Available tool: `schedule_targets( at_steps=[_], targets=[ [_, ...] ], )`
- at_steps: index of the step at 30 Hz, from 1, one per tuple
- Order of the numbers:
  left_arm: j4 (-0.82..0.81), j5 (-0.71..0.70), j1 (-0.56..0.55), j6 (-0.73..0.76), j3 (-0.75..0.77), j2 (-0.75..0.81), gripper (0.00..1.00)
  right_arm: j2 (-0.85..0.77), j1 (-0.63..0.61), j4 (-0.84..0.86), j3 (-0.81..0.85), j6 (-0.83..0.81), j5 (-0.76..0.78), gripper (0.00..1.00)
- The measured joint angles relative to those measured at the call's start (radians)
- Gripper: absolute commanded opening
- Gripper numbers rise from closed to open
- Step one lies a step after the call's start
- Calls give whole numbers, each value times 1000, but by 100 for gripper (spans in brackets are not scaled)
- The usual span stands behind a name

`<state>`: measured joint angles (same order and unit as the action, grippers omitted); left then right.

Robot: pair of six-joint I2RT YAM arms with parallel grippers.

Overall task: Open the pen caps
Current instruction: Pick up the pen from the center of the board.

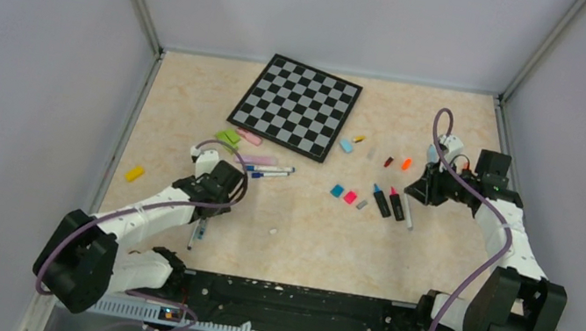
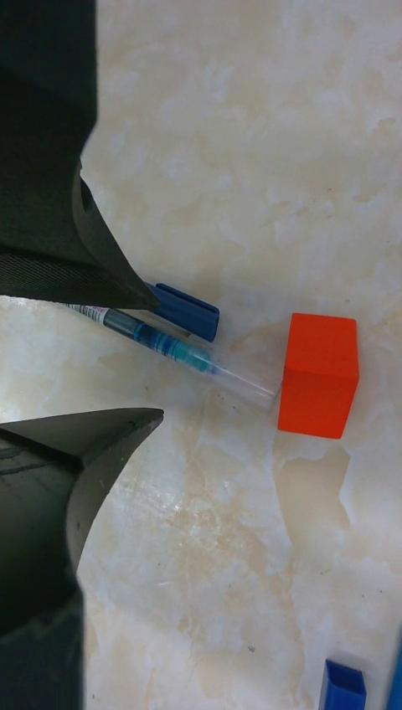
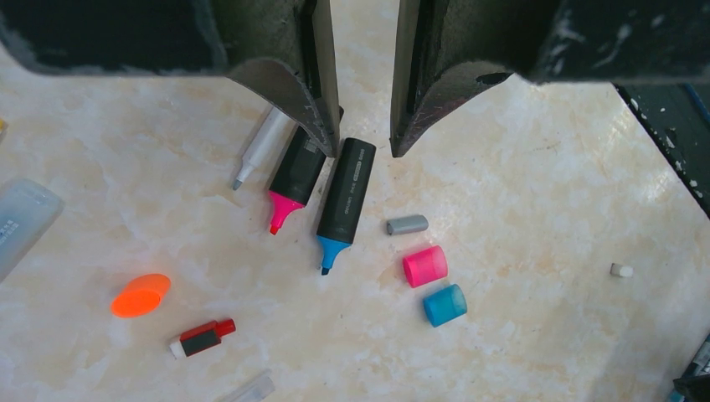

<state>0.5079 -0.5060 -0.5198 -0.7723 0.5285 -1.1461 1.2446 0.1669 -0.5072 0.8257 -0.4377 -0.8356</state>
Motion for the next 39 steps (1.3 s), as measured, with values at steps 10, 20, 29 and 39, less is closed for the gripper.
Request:
schedule_targets(
  at_steps=[10, 20, 29, 39],
  targets=[
    [1, -2, 21, -19, -12, -4, 41, 0, 0, -3, 0, 0, 0, 28],
    [-12, 34, 21, -29, -18, -30, 29, 0, 0, -3, 0, -1, 0, 28],
    [-34, 91, 27, -32, -16, -31, 15, 0, 0, -3, 0, -1, 0, 28],
    [-110, 271, 27, -38, -29, -11, 19, 0, 0, -10, 0, -6, 2, 28]
  ],
)
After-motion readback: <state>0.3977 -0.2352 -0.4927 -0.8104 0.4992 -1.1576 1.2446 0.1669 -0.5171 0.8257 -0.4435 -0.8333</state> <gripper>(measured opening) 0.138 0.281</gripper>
